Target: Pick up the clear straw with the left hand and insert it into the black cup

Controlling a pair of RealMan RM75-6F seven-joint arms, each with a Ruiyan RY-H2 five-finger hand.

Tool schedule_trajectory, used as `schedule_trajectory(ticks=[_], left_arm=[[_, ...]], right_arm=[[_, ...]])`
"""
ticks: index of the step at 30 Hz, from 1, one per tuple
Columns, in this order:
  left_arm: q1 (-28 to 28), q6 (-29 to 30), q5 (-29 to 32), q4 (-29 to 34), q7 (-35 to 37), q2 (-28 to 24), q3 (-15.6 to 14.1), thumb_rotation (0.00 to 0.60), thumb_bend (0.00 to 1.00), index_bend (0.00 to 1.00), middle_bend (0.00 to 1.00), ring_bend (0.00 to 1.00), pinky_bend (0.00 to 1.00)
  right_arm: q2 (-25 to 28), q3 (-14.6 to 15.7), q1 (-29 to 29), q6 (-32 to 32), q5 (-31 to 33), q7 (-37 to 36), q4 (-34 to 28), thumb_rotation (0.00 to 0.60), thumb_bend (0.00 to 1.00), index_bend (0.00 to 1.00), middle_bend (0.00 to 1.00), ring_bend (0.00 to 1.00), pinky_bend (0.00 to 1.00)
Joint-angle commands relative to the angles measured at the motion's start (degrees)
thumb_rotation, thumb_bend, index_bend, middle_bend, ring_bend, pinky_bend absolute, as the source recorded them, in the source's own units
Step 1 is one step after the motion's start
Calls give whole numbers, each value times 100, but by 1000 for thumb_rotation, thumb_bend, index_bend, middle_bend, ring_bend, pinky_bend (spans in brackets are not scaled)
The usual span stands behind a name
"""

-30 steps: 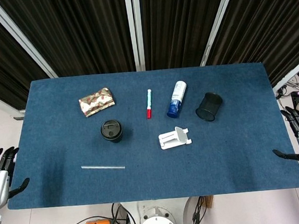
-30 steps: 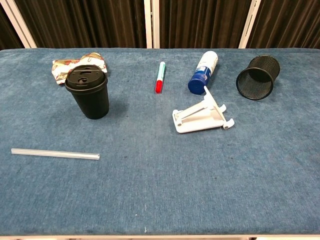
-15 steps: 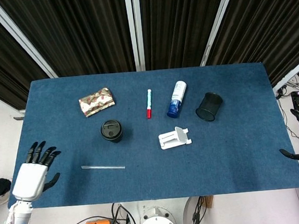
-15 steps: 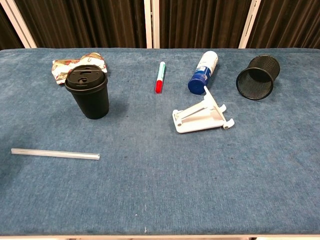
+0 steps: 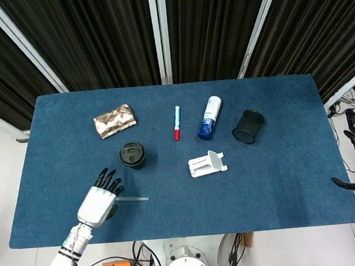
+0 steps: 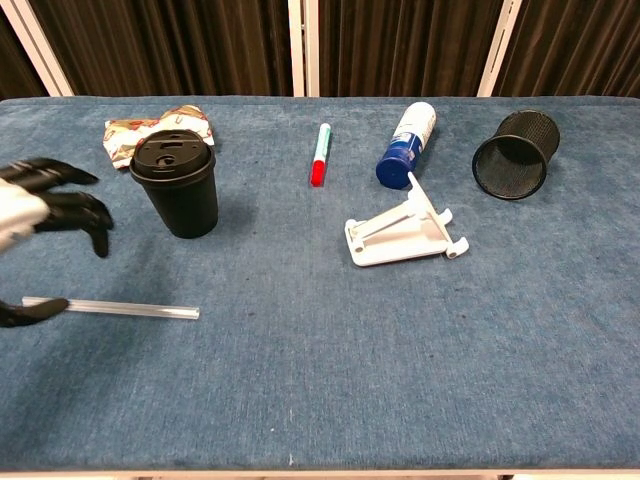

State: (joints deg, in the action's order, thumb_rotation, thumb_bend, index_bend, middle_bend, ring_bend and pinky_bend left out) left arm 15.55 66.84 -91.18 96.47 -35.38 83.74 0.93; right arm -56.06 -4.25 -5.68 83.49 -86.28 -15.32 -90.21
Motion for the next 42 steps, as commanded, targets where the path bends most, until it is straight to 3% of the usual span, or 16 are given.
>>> schedule_trajectory(ticks=[1,12,27,34,42], left_arm=[[121,-193,284,-68,-226,233,51,600,241,415,253,61,0],[315,-372,1003,-115,-830,654,157,600,252,443,252,41,0],[521,-370,1564,-241,-989,948,143,600,289,490,252,42,0],[586,-375,1727,-300,-903,947,83,600,293,507,252,42,0],[567,-225,1615,-262,-354,814,26,600,361,607,292,87,0]], right_arm=[[-11,5,-2,-16,4,-6,13,600,129,0,58,0,23],[-67,17,7,-53,31,-63,94,600,129,0,58,0,23],[-138,25,4,-117,61,-150,220,600,129,0,58,0,23],[-158,30,1,-146,71,-176,252,600,129,0,58,0,23],[-140,34,20,-141,86,-161,221,600,129,0,58,0,23]])
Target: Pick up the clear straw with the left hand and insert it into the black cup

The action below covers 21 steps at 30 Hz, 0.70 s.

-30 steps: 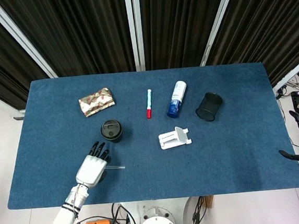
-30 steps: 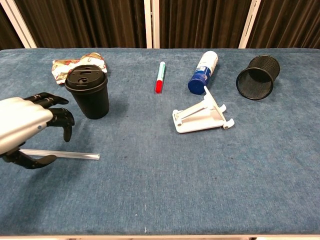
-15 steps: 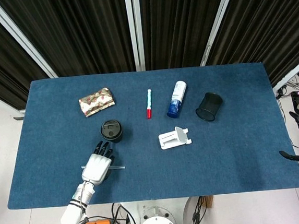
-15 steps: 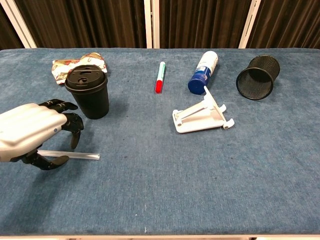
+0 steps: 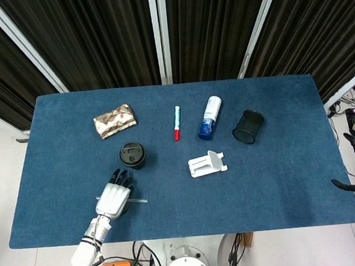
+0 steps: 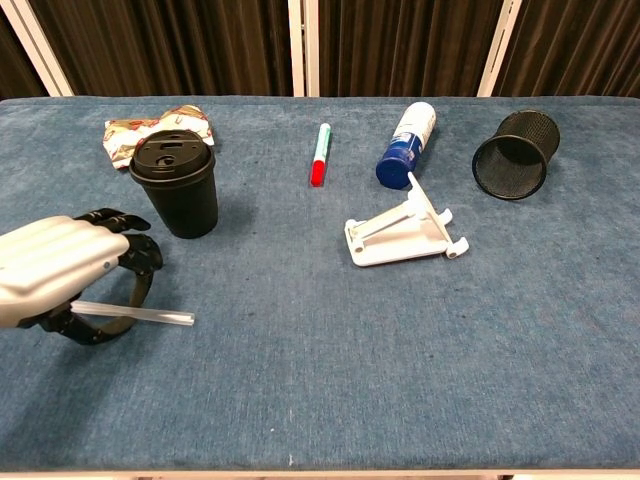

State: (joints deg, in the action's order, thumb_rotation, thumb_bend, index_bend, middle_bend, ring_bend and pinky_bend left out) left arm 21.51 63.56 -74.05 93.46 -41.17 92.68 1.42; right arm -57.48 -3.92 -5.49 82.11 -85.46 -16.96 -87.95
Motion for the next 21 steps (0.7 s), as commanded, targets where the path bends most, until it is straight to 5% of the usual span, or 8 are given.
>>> schedule_trajectory(ticks=[1,10,15,21], left_arm=[[-58,189,-189,79,400,-149,-30,600,368,611,293,87,0],[-488,1122,-879,945,2902,-1274,97,600,395,616,293,89,0],[-537,1526,-1125,1172,4969,-1670,509,600,409,616,293,89,0],[-223,1469,-998,1242,6961,-1541,1129,600,411,616,293,75,0]], right_arm=[[4,3,2,-12,9,9,-13,600,129,0,58,0,23],[-168,177,-43,-341,-9,55,29,600,129,0,58,0,23],[-349,259,-143,-571,-56,282,106,600,128,0,58,0,23],[-398,262,-186,-610,-68,366,103,600,128,0,58,0,23]])
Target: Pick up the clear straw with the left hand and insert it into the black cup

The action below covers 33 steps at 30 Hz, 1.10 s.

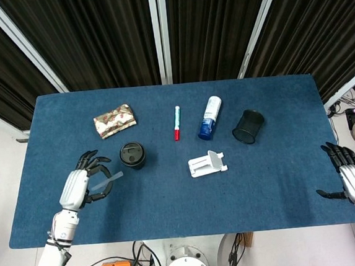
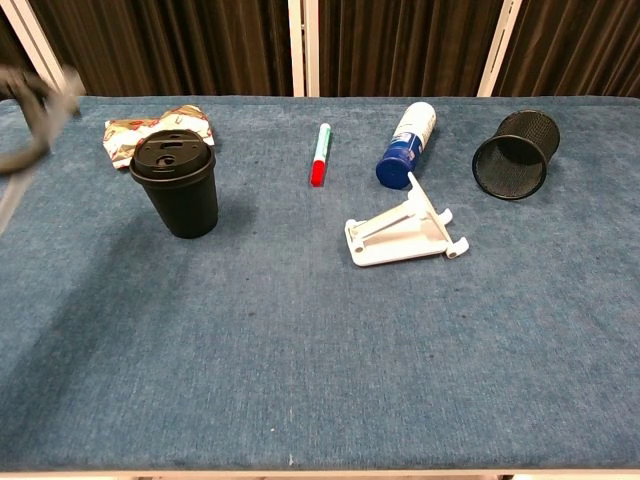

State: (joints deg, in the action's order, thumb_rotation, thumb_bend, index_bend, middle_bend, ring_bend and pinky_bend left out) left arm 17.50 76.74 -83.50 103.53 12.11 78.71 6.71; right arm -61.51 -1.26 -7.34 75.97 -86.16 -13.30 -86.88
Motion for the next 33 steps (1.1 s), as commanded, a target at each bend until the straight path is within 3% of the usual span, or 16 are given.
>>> schedule_trajectory(ticks=[1,7,12,21,33], left_arm=[[263,66,-1,222,1826,-100,686,600,411,616,293,73,0],[803,-251,538,-57,2486,480,1316,600,411,616,293,67,0],[1080,-537,1054,-244,2897,840,1629,600,413,616,293,62,0],[1210,-642,1320,-966,2968,1461,1518,600,414,616,292,58,0],[1138,-639,1299,-1567,3023,1766,1370,600,416,616,292,53,0]], right_arm=[[12,-5,-1,11,1,-5,-11,600,129,0,58,0,23],[91,8,19,44,5,20,-68,600,128,0,58,0,23],[114,13,37,39,49,23,-91,600,129,0,58,0,23],[128,-4,35,40,82,4,-87,600,129,0,58,0,23],[121,-14,19,38,80,-1,-83,600,129,0,58,0,23]])
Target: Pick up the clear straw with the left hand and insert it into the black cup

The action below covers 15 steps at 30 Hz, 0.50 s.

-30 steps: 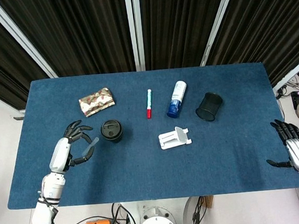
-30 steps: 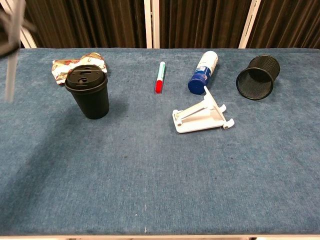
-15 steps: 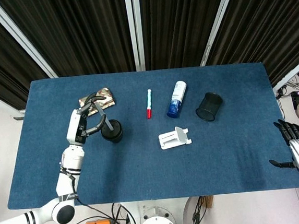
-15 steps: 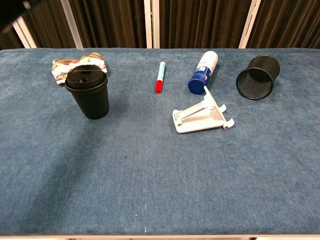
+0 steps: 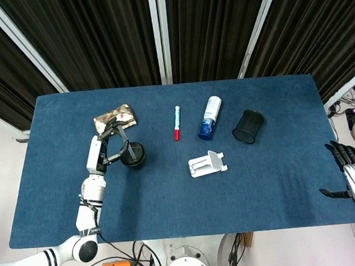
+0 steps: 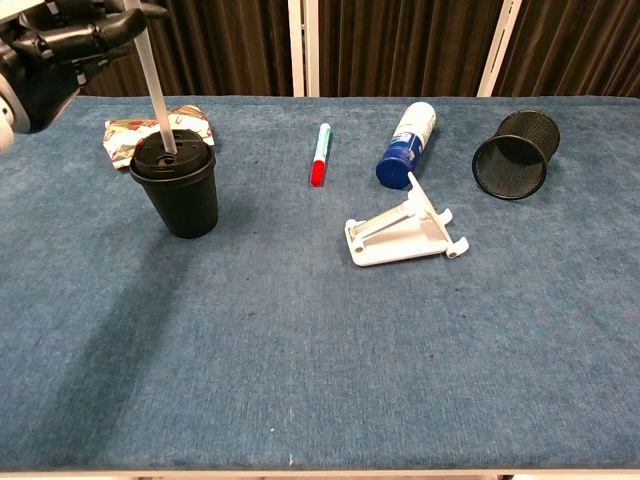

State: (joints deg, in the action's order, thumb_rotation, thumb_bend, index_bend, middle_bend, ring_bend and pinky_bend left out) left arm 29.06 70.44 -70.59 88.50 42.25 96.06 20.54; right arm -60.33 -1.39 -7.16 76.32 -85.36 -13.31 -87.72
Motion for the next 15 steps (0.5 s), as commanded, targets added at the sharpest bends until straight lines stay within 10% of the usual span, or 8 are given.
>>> schedule_trajectory(ticks=[1,15], left_arm=[[-33,-9,15,-88,23,36,-12,600,416,616,292,53,0],[-115,-7,-95,-383,-126,131,-140,600,410,596,291,50,0]], right_arm=[[6,-2,2,5,3,1,2,600,129,0,58,0,23],[6,-5,14,22,17,-41,19,600,129,0,58,0,23]])
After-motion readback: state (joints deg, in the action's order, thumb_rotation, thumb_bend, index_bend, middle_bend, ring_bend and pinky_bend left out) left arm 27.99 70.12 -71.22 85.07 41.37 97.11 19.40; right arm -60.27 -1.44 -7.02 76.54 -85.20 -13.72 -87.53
